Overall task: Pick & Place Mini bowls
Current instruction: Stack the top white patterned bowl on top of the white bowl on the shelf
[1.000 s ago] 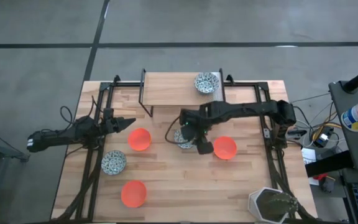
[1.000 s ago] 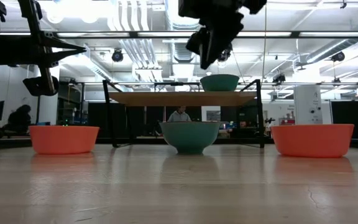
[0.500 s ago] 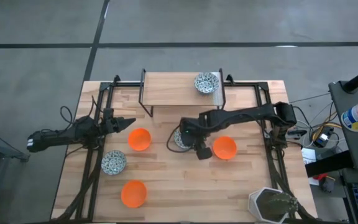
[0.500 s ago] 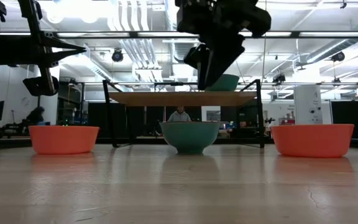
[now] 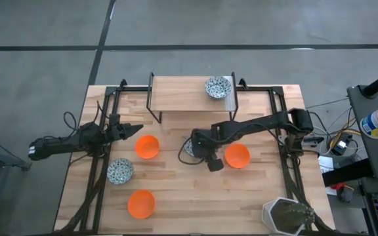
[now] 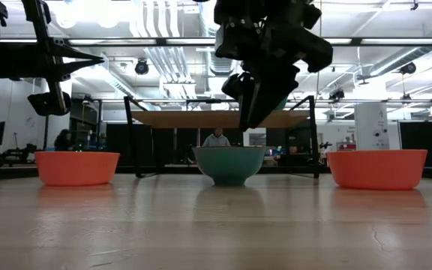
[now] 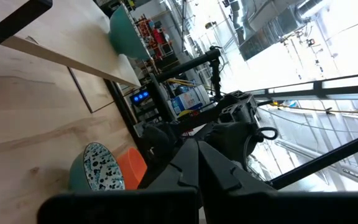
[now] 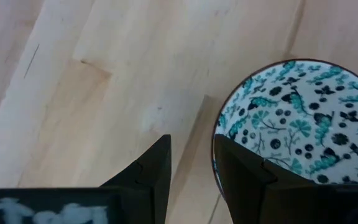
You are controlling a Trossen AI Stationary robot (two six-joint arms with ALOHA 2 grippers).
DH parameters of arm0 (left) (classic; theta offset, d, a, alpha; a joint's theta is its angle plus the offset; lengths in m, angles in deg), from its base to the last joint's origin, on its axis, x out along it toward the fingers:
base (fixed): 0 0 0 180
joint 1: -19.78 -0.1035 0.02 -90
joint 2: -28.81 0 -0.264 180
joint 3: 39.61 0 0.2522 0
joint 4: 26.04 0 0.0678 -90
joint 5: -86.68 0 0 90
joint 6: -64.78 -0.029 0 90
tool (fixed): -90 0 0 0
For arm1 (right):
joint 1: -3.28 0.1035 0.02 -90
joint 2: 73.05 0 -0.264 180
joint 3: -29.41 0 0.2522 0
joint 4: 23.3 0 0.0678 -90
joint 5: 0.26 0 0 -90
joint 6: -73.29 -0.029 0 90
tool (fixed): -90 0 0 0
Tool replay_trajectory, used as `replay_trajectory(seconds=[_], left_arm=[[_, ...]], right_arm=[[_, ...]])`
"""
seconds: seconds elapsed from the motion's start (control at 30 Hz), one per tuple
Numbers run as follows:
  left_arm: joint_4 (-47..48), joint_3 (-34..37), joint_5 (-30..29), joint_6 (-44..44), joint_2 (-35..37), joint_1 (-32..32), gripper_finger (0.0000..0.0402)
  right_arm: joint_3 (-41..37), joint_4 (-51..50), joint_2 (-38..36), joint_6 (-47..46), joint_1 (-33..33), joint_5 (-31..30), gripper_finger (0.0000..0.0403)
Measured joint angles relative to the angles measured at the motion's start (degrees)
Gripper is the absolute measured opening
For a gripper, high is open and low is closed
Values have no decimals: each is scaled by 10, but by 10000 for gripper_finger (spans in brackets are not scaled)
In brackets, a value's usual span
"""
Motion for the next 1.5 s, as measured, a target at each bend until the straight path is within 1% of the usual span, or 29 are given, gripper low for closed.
replay_trajectory(seconds=[0.07, 0.23, 0.47, 0.63, 0.77, 1.0, 1.1, 1.23, 1.5], left_arm=[[0, 0, 0, 0, 0, 0, 0], [0, 0, 0, 0, 0, 0, 0], [0, 0, 0, 0, 0, 0, 0], [0, 0, 0, 0, 0, 0, 0], [0, 0, 0, 0, 0, 0, 0], [0, 0, 0, 1, 0, 0, 0], [0, 0, 0, 1, 0, 0, 0], [0, 0, 0, 2, 0, 0, 0], [0, 0, 0, 2, 0, 0, 0]], right_arm=[[-11, 13, 1, 0, 1, -3, 119], [-31, 32, 1, -4, 2, -44, 109], [-41, 37, 1, -4, 2, -45, 91], [-41, 62, 2, -2, 2, -45, 82], [-41, 77, 9, -3, 2, -45, 83], [-41, 72, 35, -19, 5, -45, 91], [-40, 71, 42, -35, 5, -45, 88], [-39, 71, 43, -64, 5, -45, 71], [-35, 75, 39, -105, 5, -62, 19]])
